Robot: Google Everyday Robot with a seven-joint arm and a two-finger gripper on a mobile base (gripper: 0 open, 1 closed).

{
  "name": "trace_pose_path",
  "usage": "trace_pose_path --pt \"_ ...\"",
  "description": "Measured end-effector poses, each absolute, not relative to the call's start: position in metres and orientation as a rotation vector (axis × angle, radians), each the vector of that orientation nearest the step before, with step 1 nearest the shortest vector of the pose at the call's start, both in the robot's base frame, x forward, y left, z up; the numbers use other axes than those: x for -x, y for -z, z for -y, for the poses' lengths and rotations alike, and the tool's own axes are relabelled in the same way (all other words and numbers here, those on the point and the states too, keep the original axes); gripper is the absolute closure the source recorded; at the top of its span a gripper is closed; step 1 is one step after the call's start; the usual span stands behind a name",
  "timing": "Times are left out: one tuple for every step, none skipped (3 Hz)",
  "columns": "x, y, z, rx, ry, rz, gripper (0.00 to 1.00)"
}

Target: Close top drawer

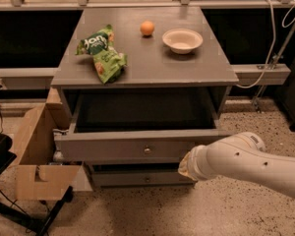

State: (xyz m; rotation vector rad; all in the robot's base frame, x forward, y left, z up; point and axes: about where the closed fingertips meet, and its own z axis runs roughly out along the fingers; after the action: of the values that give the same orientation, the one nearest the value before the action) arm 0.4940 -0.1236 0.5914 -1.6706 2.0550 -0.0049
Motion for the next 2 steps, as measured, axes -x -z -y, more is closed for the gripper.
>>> trace_pose_path --pt "-0.528 -0.586 0.125 1.653 -0.011 -2.038 1.0" --pt "-0.573 -0.556 0.135 1.675 -0.065 -2.037 1.0"
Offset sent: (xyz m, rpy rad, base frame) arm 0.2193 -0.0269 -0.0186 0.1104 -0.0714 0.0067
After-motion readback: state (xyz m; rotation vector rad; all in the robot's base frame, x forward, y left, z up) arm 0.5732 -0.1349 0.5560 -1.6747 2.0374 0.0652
